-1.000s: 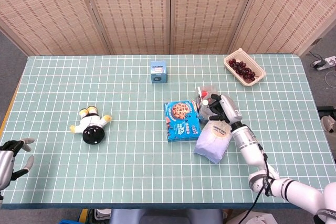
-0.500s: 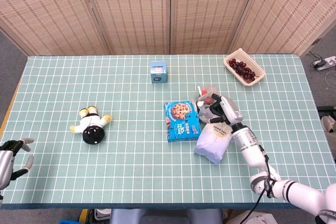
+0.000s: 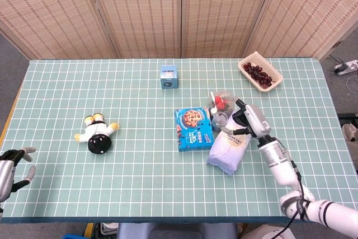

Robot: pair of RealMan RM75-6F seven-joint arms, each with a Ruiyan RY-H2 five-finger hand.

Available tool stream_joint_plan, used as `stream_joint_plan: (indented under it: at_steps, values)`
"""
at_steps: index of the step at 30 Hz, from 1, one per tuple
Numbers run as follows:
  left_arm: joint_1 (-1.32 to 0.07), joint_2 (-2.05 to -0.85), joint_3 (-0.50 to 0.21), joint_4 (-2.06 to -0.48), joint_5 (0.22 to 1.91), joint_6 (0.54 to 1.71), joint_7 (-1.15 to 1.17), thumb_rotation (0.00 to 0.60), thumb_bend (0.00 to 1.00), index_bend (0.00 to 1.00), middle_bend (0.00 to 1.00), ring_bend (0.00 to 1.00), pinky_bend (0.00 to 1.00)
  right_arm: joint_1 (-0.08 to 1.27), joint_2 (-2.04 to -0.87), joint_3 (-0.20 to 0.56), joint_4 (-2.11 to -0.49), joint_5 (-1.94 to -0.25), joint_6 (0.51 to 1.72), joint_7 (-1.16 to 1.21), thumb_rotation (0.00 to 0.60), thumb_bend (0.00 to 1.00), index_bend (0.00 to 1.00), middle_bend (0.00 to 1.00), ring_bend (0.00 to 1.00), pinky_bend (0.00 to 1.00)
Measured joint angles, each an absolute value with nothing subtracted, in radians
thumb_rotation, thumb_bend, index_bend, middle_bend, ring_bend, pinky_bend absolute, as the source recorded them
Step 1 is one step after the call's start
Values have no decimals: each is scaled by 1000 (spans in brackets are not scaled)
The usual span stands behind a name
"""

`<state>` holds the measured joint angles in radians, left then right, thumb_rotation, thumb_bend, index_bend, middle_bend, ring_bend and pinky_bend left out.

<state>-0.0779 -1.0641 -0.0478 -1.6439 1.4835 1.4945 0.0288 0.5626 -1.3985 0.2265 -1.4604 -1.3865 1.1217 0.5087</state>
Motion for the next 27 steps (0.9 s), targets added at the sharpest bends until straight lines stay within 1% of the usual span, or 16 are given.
stream_joint_plan:
  at_steps: [3,7,10,12,13,14,16,17,19,20,21,24,27]
  values:
    - [-79,-1066,-48,-1644,1481,1491,35,600,398,382,465,328,492,536,-1328,208,-1541,-1385,1134,409,600,0,14,780,961,1000]
    - [-80,-1071,-47,-1644,1484,1492,46,600,398,381,465,329,492,487,-1235,180,-1654,-1377,1175,219,600,10,11,697,884,1000]
    - [-82,-1079,-46,-1642,1490,1493,58,600,398,381,464,329,492,441,-1163,149,-1734,-1377,1219,69,600,23,11,623,777,986]
    - [-85,-1086,-46,-1638,1492,1490,66,600,398,381,464,329,492,406,-1120,124,-1776,-1383,1253,-14,600,34,11,554,642,927]
    - [-86,-1089,-46,-1636,1492,1489,68,600,398,381,464,329,492,381,-1096,108,-1796,-1392,1282,-59,600,34,11,538,609,906]
    - [-88,-1093,-46,-1633,1492,1488,70,600,398,381,461,329,492,362,-1085,97,-1806,-1399,1306,-83,600,35,11,503,537,850]
    - [-88,-1098,-48,-1628,1491,1490,73,600,398,381,455,329,493,315,-1076,72,-1812,-1420,1368,-112,600,36,35,468,471,763]
    - [-89,-1101,-50,-1625,1492,1493,74,600,398,380,451,329,494,293,-1075,61,-1809,-1429,1394,-117,600,40,80,452,441,695]
    - [-88,-1107,-53,-1621,1494,1501,76,600,398,380,445,328,494,244,-1078,36,-1794,-1450,1447,-124,600,53,200,439,414,558]
    - [-88,-1112,-55,-1617,1496,1509,78,600,398,380,444,328,494,228,-1081,29,-1782,-1459,1467,-126,600,62,242,439,410,499]
    - [-88,-1116,-57,-1614,1498,1515,79,600,398,380,444,328,494,215,-1085,23,-1768,-1466,1484,-126,600,70,258,439,410,466]
    - [-86,-1133,-62,-1598,1504,1534,89,600,398,380,444,328,494,177,-1107,10,-1711,-1485,1531,-113,600,82,259,439,410,446]
    - [-85,-1138,-64,-1593,1504,1535,92,600,398,380,443,328,495,149,-1124,2,-1658,-1494,1549,-74,600,88,259,439,410,441]
